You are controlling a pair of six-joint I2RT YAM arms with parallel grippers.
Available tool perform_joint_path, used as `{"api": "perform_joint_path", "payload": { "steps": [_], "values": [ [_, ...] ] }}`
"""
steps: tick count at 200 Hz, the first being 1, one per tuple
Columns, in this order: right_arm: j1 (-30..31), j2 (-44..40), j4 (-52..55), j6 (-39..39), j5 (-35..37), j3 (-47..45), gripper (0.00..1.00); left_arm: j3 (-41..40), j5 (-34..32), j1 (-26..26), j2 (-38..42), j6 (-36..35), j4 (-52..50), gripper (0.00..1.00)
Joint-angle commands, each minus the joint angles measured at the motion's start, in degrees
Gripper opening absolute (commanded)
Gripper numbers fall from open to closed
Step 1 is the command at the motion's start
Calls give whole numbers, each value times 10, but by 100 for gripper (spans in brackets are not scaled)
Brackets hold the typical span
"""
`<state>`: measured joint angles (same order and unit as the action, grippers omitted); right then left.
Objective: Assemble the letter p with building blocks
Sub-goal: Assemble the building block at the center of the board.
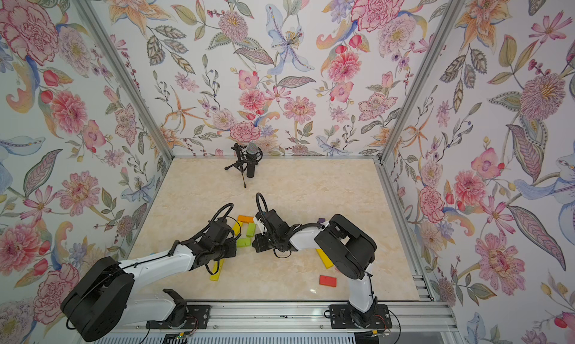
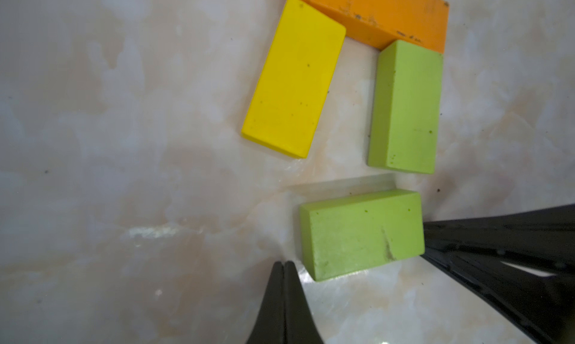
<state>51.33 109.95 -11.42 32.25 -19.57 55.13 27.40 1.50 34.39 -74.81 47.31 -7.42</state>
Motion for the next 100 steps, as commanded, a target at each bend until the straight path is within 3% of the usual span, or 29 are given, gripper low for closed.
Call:
{"api": "perform_joint_path", "payload": {
  "steps": [1, 100],
  "values": [
    [1, 20, 23, 7, 5, 2, 2, 13, 4, -8, -15, -10, 5, 1],
    [6, 23, 16, 13, 4, -2, 2, 28, 9, -8, -35, -13, 16, 1]
  ]
}}
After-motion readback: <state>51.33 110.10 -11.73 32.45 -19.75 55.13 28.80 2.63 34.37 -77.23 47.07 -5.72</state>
